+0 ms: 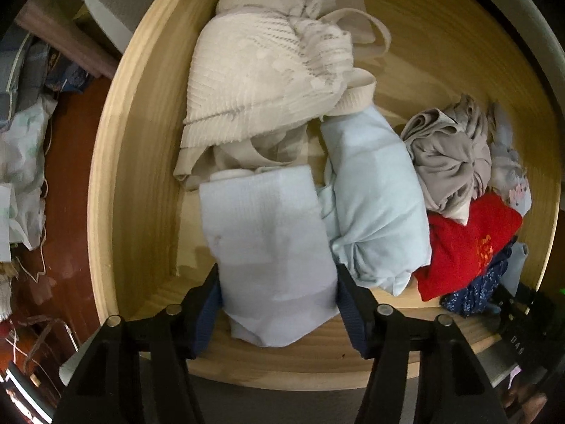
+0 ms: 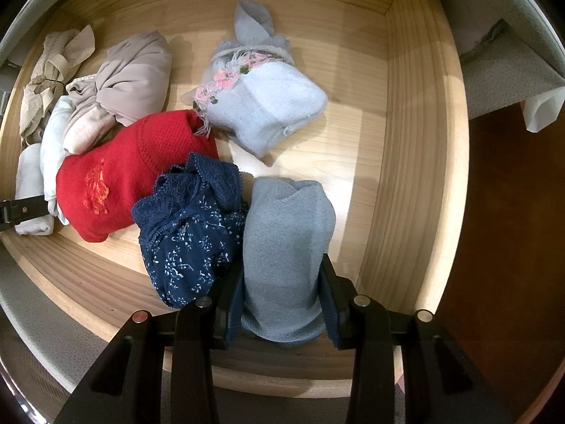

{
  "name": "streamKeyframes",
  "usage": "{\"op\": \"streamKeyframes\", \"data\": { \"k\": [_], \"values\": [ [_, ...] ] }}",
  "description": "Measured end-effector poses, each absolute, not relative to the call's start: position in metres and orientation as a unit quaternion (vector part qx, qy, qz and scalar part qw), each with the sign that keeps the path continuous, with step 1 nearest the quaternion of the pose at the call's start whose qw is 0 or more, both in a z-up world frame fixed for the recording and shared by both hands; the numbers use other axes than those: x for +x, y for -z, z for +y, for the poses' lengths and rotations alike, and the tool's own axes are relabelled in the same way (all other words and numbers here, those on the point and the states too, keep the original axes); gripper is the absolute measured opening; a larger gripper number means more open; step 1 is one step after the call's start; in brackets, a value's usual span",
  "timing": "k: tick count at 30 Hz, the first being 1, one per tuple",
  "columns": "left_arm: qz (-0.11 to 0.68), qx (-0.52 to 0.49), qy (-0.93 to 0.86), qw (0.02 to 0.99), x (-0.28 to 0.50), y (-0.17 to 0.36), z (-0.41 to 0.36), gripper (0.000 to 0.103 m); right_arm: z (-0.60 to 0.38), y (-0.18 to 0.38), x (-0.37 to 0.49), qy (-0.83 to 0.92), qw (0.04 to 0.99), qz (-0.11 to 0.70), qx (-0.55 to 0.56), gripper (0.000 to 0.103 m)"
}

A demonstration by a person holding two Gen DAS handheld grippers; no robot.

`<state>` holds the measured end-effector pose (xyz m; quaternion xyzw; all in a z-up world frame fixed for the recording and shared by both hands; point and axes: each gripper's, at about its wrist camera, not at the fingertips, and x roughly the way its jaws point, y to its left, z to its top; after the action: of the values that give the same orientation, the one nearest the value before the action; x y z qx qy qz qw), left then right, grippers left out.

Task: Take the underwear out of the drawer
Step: 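Lift the white bundle with the left gripper and carry it over the white box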

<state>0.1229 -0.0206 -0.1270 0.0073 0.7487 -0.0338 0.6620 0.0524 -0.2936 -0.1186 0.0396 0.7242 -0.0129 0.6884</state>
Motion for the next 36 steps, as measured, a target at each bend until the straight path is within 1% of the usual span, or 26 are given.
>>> {"op": "streamKeyframes", "data": {
  "k": [4,11,36],
  "values": [
    [0.739,0.023,0.037,0.672,0.119,0.123,-0.024,0.056,-0.293,0.119,0.053,0.013,0.688,0.724,0.039,0.036],
    [0.725,0.033,0.044,0.686,0.110,0.109,-0.030,0.055,-0.293,0.119,0.055,0.014,0.688,0.725,0.038,0.036],
    [0.626,0.064,0.095,0.771,0.079,0.001,-0.021,0.055,-0.292,0.122,0.058,0.016,0.687,0.726,0.034,0.036]
  ]
}}
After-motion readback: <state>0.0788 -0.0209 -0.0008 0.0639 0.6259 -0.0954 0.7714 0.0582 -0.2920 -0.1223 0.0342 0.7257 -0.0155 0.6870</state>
